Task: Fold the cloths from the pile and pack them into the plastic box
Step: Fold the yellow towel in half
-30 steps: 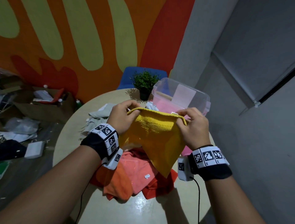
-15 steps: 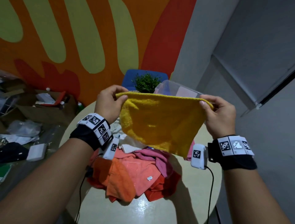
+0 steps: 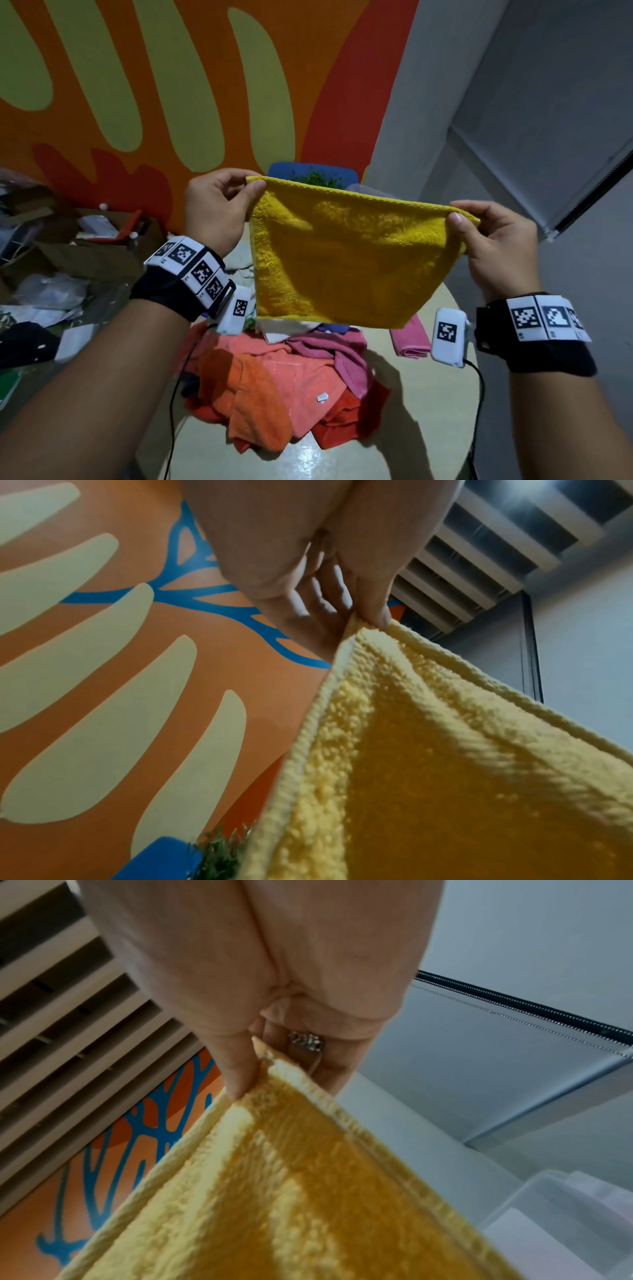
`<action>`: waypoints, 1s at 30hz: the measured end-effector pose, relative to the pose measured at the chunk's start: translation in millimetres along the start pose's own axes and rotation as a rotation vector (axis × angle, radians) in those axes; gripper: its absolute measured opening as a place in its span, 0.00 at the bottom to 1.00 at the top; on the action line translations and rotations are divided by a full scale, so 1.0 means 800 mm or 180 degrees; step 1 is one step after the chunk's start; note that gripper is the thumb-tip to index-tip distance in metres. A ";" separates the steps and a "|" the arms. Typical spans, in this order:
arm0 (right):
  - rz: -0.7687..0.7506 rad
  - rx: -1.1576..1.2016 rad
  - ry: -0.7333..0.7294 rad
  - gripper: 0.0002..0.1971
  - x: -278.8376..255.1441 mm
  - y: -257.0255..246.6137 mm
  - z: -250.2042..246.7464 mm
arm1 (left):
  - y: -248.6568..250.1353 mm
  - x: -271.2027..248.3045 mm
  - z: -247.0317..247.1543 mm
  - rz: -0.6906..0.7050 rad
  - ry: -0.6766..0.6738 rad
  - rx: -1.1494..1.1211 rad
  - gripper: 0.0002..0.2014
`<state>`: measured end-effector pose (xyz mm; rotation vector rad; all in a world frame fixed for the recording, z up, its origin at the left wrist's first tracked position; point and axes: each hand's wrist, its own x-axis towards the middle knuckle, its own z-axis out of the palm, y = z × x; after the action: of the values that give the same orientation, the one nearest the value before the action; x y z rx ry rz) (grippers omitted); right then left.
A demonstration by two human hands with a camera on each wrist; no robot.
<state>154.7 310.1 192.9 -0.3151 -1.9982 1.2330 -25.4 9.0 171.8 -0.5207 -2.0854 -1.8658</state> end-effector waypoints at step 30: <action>0.2456 -0.0814 -0.2575 0.16 -0.196 0.184 0.061 | -0.180 -0.185 -0.050 -0.2652 -0.4046 0.0800 0.09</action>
<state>202.7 264.7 -17.8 -0.8850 -2.8842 1.7546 40.4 -54.7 -17.4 -1.0747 -3.7706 -1.6895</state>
